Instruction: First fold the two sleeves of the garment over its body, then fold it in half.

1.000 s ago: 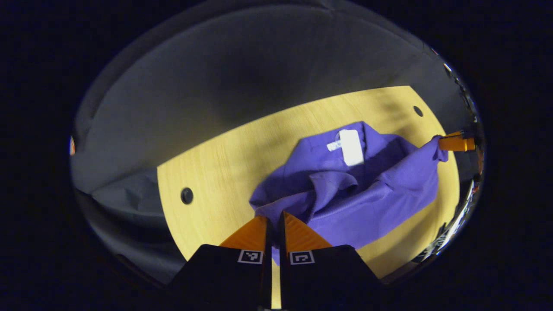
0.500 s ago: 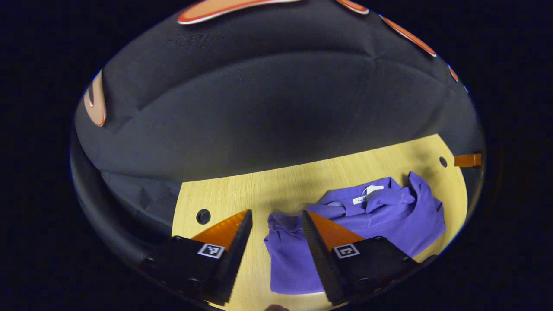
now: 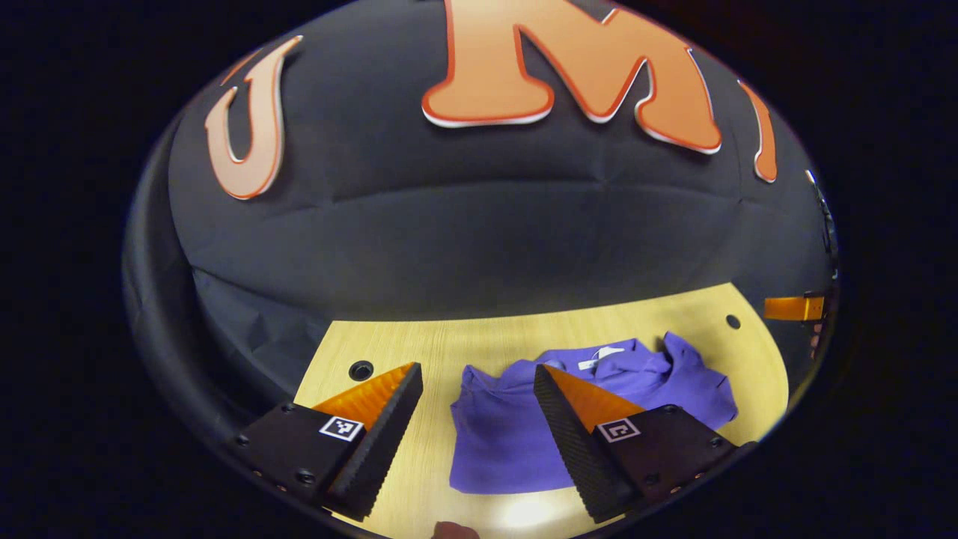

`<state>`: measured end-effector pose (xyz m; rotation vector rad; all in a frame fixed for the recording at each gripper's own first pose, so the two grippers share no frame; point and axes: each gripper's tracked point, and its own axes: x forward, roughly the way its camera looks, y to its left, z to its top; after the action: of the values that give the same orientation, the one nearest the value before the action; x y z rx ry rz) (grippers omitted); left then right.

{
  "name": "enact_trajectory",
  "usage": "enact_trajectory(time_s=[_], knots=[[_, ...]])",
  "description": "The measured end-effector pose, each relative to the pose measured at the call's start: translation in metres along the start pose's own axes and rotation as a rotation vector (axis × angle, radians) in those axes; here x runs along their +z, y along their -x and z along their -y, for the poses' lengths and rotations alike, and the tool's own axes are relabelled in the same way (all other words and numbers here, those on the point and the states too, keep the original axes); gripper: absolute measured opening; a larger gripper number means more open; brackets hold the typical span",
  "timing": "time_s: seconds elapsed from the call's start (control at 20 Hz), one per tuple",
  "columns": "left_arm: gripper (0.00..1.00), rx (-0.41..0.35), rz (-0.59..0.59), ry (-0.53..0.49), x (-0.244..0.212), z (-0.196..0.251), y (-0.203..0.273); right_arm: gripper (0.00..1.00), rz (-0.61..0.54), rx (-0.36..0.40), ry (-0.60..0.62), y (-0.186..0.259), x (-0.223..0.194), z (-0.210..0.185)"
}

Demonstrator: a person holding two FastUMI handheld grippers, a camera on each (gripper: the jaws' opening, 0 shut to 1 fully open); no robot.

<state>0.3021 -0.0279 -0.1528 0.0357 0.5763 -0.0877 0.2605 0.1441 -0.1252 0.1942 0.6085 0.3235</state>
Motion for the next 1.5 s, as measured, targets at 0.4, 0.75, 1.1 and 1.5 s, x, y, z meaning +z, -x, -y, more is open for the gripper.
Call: enact_trajectory(time_s=[0.4, 0.75, 1.1, 1.5], knots=[[0.98, -0.015, 0.236, 0.052, 0.019, 0.017, 0.12, 0.94, 0.217, 0.009, 0.108, 0.09, 0.01, -0.043], [0.97, -0.019, 0.398, 0.094, 0.01, 0.02, 0.2, 0.95, 0.38, -0.008, 0.161, 0.172, -0.009, -0.068], [0.97, -0.036, 0.406, 0.095, -0.042, 0.025, 0.24, 0.94, 0.464, -0.005, 0.154, 0.218, -0.04, -0.084], [0.98, -0.03, 0.455, 0.066, -0.05, 0.021, 0.265, 0.94, 0.489, -0.005, 0.17, 0.238, -0.073, -0.098]])
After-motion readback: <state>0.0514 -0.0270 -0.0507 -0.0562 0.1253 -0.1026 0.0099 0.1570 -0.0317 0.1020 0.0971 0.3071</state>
